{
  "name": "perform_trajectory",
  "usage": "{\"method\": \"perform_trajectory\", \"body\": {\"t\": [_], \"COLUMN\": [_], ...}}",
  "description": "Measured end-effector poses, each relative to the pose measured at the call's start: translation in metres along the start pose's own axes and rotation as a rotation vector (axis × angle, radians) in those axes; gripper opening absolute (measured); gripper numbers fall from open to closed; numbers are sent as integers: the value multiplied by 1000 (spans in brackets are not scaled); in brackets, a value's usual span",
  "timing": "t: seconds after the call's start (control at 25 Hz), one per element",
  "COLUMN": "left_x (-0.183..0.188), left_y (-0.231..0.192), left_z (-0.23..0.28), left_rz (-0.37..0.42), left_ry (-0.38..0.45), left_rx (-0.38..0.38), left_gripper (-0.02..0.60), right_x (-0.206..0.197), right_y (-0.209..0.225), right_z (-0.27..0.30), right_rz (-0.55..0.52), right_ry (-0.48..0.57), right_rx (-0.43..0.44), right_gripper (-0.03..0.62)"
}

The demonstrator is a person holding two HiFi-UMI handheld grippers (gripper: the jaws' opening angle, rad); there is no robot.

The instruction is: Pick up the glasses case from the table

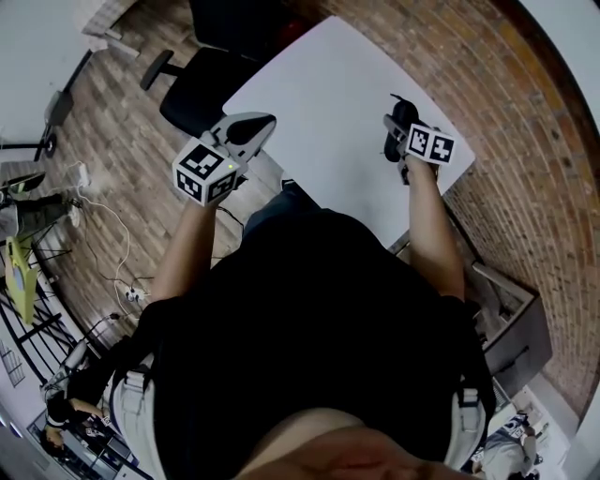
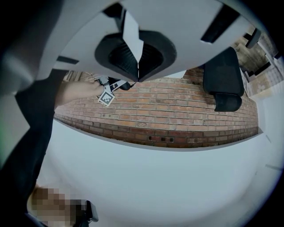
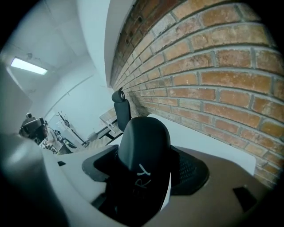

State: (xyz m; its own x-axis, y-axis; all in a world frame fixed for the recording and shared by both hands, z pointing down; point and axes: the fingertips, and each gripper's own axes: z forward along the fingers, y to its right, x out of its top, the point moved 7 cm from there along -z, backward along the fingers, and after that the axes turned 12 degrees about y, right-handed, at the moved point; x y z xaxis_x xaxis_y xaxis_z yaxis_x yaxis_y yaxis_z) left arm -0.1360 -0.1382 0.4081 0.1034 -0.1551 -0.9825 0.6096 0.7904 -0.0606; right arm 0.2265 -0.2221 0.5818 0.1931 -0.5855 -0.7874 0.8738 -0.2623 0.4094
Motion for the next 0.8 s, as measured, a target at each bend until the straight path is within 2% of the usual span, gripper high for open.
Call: {"method": "perform_trajectory", "body": {"t": [0.2, 0.8], "left_x": [0, 15], "left_y": [14, 48], "left_z": [-7, -18], "left_rz": [-16, 14], "left_ry": [-1, 34], "left_rx": [-2, 1], "left_gripper": [11, 12], "right_x": [14, 40], "right_y": [-14, -35], "right_z": [-23, -89], "right_rz": [-31, -49], "right_ry": [42, 145], "right_rx": [28, 86], "right_gripper": [354, 354]}}
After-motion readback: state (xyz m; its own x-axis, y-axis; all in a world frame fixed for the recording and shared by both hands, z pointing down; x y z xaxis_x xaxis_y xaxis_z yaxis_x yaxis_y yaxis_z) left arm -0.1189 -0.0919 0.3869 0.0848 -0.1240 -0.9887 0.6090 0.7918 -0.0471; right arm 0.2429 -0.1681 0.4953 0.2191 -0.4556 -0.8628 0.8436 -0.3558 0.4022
